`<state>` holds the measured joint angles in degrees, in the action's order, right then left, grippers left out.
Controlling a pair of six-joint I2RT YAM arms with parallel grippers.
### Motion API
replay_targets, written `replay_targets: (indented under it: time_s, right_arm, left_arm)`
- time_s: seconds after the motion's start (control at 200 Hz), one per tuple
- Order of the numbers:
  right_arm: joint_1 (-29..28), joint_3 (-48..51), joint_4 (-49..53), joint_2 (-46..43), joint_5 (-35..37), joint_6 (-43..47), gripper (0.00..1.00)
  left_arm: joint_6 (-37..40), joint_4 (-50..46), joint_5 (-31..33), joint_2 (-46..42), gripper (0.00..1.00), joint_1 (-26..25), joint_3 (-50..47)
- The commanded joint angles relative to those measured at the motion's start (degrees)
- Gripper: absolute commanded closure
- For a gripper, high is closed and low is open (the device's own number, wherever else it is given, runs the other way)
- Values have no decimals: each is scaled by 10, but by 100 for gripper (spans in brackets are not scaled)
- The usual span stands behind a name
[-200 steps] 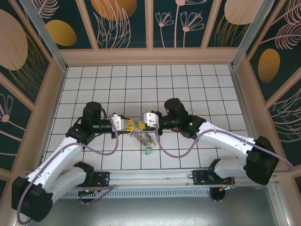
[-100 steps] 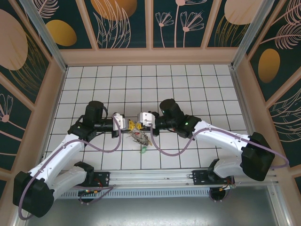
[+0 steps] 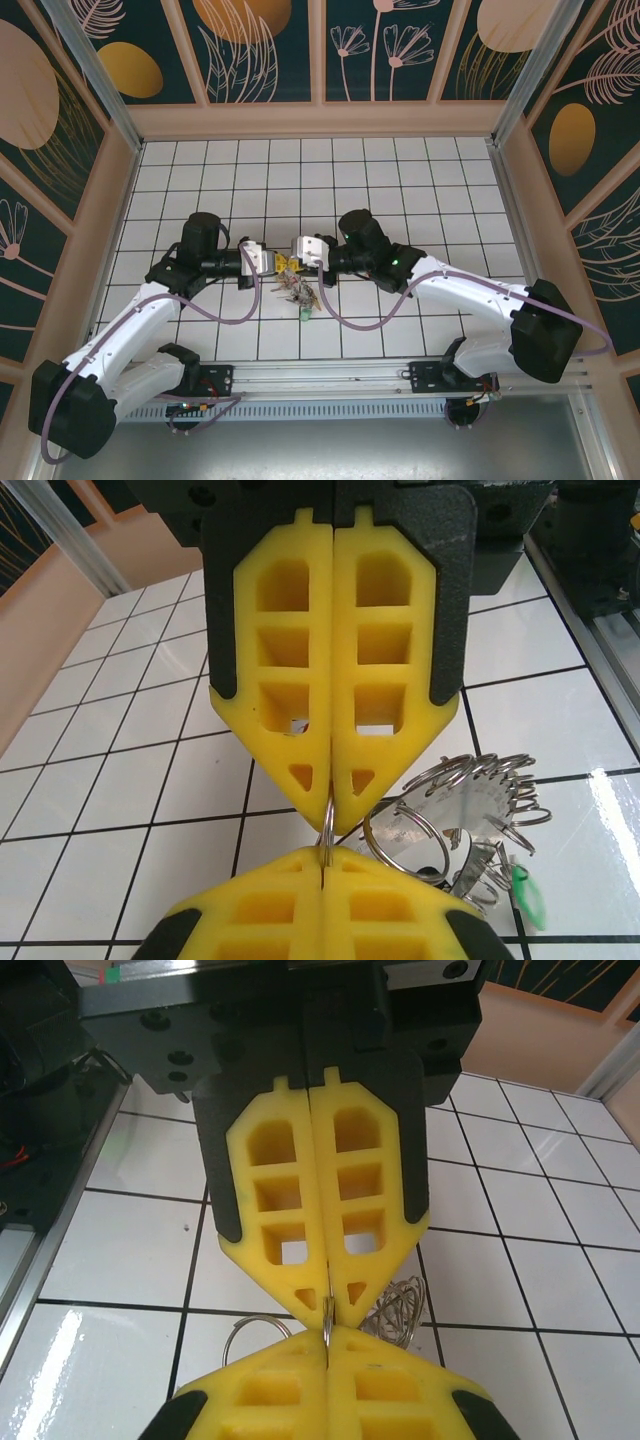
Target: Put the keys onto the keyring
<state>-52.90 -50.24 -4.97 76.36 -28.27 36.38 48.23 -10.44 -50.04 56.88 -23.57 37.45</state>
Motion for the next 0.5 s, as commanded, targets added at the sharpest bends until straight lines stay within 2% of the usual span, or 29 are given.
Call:
replay_targets:
  time_s: [0.0, 0.04, 0.145, 0.285, 0.495]
  right_arm:
    - [1, -29, 28, 4, -34, 49, 100]
    - [6, -34, 54, 4, -30, 64, 90]
    - [16, -43, 103, -3, -17, 101, 74]
    - [28, -55, 125, -6, -4, 116, 70]
    - [28, -84, 153, 15, -19, 125, 71]
  left_arm:
    - [24, 42, -13, -17, 100, -6, 0]
    - [34, 33, -7, -22, 100, -5, 3]
    - [61, -11, 6, -20, 100, -6, 21]
    - [83, -38, 2, -16, 100, -6, 29]
    - [35, -9, 5, -6, 100, -6, 32]
